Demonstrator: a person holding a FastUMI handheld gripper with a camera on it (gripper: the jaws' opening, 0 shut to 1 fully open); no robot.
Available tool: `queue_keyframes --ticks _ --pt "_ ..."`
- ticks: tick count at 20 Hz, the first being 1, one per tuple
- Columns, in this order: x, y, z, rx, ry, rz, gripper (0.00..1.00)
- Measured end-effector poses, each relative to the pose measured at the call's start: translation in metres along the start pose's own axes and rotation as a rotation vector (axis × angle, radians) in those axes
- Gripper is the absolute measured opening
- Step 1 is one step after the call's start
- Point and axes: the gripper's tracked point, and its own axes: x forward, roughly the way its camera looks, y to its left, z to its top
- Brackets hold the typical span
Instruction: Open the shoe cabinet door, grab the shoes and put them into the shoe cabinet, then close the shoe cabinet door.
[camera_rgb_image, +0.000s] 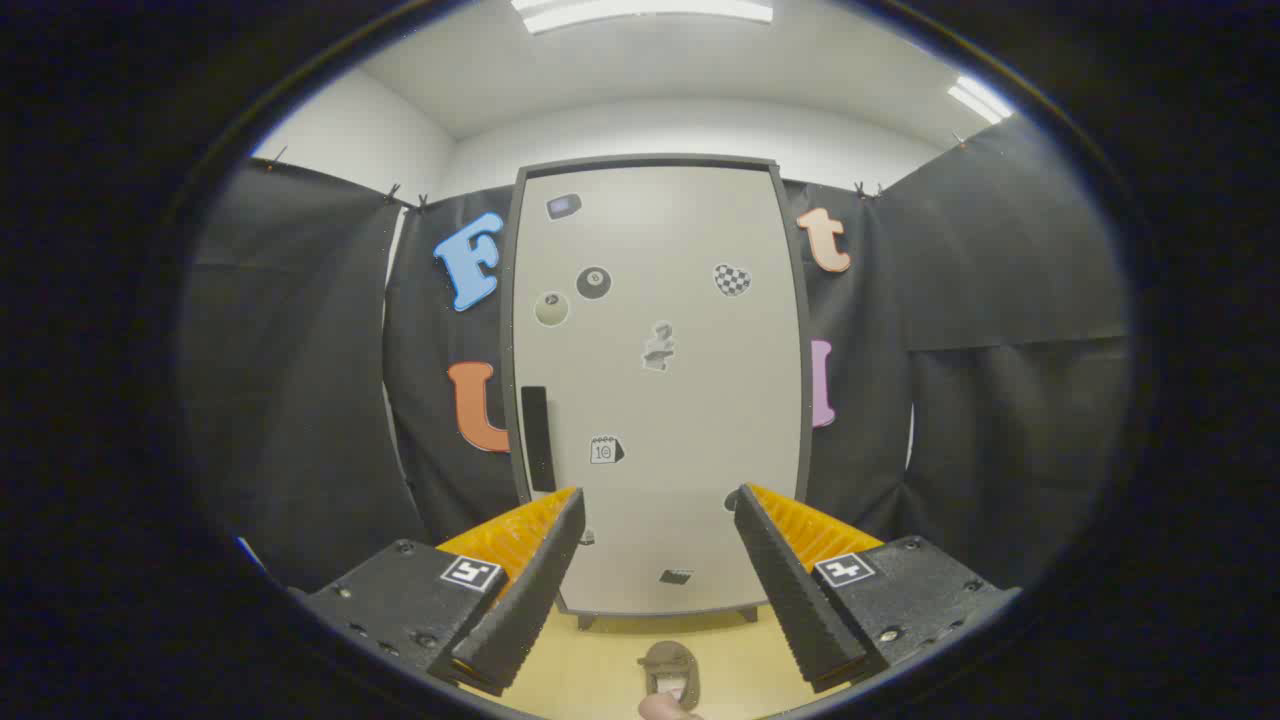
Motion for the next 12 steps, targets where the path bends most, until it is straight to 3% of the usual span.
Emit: queue_keyframes --ticks 12 --pt "0.0042 -0.0059 -0.0004 -0.017 -0.019 -0.001 0.99"
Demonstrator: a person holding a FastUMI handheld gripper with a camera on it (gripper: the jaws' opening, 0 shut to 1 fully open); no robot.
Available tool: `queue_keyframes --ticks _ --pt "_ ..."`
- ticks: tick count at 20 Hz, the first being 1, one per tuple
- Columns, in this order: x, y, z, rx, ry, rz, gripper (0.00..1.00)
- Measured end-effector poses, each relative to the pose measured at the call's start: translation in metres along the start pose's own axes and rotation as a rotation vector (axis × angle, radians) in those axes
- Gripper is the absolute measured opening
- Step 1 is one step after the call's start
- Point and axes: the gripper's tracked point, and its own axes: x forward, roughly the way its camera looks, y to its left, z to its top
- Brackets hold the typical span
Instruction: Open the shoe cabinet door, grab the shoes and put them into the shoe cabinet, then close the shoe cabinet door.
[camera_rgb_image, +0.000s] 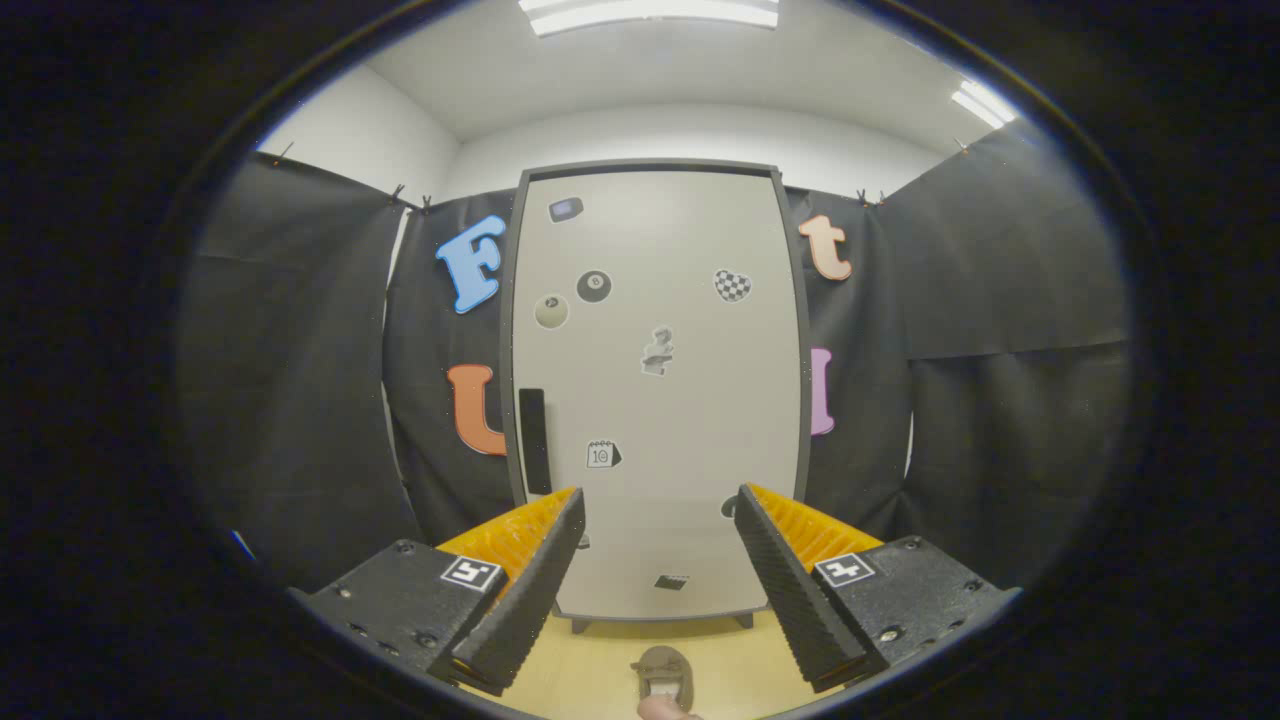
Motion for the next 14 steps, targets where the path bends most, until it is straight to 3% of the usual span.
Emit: queue_keyframes --ticks 9,14 --pt "0.016 0.016 0.001 0.004 0.004 0.039 0.99" --pt "0.037 0.045 0.027 0.028 -0.026 0.078 0.99"
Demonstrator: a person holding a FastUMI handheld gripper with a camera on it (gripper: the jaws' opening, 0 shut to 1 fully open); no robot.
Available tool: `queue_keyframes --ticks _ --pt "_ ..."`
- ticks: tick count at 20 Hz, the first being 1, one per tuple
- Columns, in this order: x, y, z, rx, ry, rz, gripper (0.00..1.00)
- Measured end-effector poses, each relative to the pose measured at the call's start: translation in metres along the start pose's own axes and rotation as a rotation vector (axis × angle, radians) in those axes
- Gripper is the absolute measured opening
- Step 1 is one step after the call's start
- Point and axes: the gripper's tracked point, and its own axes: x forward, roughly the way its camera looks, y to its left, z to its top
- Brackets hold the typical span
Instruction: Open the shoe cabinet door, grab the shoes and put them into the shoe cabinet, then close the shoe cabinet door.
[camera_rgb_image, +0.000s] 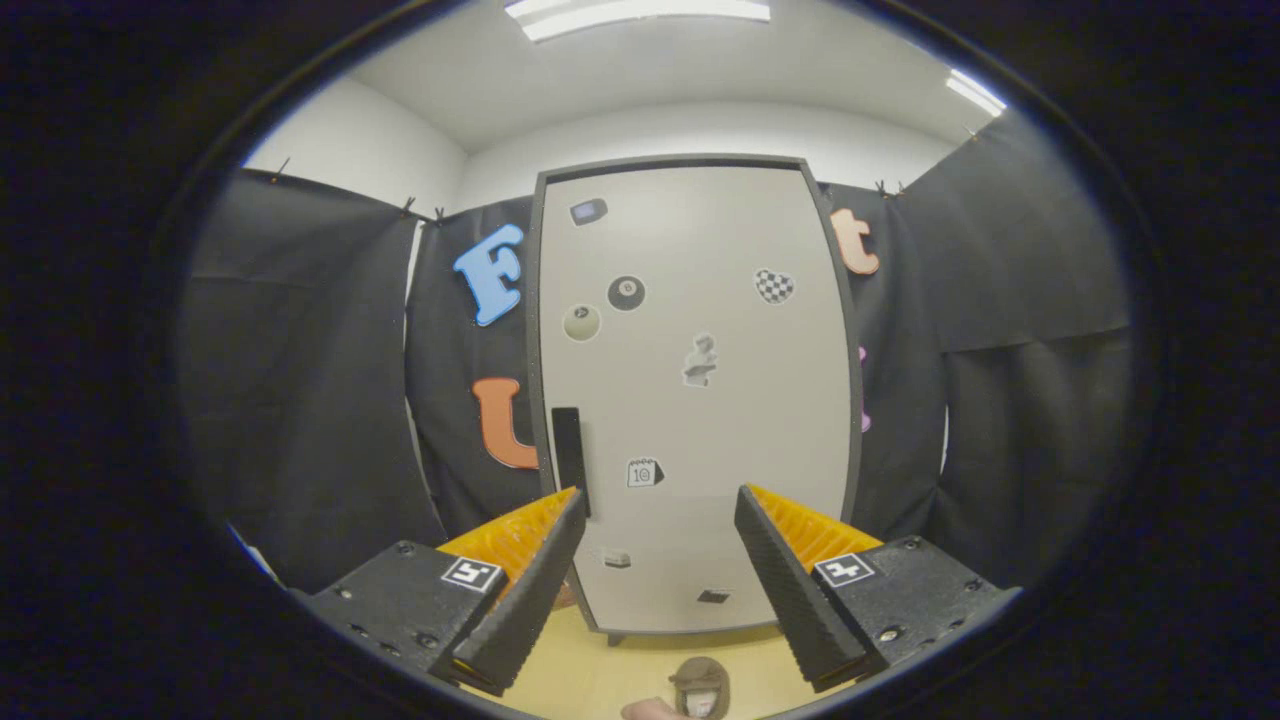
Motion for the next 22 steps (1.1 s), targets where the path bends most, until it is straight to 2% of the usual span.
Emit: queue_keyframes --ticks 2,7,12,18,22 --pt "0.018 0.015 0.014 -0.008 -0.028 0.008 0.99" --pt "0.066 0.067 0.025 -0.067 -0.054 0.098 0.99" --pt "0.11 0.111 0.015 -0.048 0.004 0.171 0.99" --pt "0.152 0.122 0.008 -0.036 0.016 0.132 0.99" --pt "0.155 0.131 0.013 -0.048 -0.002 0.115 0.98"
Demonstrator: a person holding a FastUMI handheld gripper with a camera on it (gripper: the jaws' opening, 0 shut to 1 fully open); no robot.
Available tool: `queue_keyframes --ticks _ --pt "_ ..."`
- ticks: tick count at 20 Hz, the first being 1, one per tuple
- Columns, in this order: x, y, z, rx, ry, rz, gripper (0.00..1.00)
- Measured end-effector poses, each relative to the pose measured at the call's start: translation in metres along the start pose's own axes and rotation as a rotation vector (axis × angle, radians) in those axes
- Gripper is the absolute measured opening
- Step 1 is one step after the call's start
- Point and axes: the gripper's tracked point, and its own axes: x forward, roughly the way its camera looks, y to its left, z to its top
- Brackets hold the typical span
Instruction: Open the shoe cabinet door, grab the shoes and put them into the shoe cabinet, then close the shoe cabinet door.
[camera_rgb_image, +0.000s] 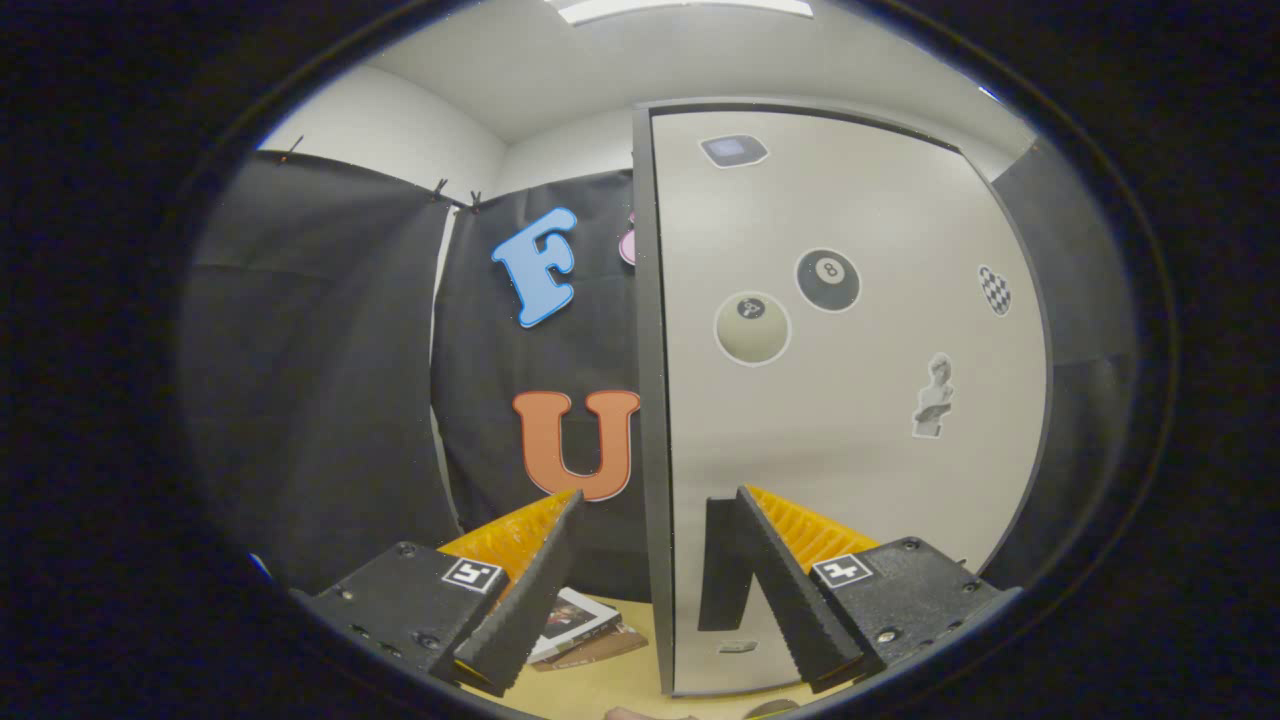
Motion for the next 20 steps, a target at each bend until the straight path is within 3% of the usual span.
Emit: queue_keyframes --ticks 2,4,5,11,14,16,17,20 --pt "-0.001 -0.001 -0.016 -0.016 0.061 -0.029 0.97" --pt "0.001 -0.002 -0.028 0.015 0.112 -0.047 0.83" --pt "0.001 -0.003 -0.025 0.018 0.095 -0.046 0.71" --pt "-0.001 -0.024 -0.037 0.054 0.132 -0.079 0.61" --pt "-0.001 -0.038 -0.04 0.059 0.119 -0.122 0.43" --pt "-0.001 -0.039 -0.04 0.09 0.108 -0.133 0.14" --pt "0.0 -0.039 -0.04 0.094 0.112 -0.137 0.04" --pt "0.0 -0.037 -0.041 0.095 0.115 -0.121 0.04"
